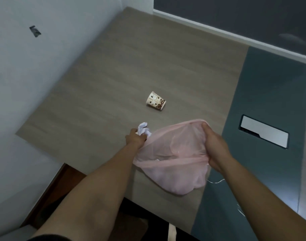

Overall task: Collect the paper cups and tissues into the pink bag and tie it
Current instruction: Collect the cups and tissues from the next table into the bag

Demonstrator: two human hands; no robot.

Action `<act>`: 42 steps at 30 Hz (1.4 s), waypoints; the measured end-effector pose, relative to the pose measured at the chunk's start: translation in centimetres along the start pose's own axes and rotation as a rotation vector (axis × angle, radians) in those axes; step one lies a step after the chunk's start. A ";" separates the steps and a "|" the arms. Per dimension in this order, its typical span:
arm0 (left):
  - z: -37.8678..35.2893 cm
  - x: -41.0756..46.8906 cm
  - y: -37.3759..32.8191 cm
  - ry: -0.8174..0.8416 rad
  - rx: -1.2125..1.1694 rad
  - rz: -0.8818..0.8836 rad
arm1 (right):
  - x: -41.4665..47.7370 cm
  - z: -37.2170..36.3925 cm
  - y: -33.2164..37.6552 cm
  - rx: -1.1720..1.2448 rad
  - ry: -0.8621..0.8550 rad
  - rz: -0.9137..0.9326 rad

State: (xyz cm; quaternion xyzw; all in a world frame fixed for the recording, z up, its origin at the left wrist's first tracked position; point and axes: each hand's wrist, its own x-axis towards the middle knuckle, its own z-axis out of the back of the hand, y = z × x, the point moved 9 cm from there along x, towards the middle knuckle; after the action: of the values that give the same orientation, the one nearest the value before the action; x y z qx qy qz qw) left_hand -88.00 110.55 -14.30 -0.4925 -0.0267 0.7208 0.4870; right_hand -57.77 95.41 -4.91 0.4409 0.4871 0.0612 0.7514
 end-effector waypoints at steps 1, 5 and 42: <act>0.0 0.2 0.0 0.015 0.007 -0.025 | 0.1 0.1 -0.1 0.001 -0.001 0.000; 0.7 0.1 0.1 -0.042 -0.271 -0.004 | 0.5 0.6 -0.5 0.020 -0.019 -0.022; -7.1 -8.1 -6.8 0.522 -0.177 -0.238 | 0.9 -0.9 2.9 0.333 0.108 -0.080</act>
State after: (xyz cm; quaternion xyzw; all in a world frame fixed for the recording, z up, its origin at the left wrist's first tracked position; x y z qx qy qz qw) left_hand -77.89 105.07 -8.87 -0.6951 -0.0211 0.5025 0.5137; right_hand -56.99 98.18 -3.54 0.5358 0.5471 -0.0267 0.6426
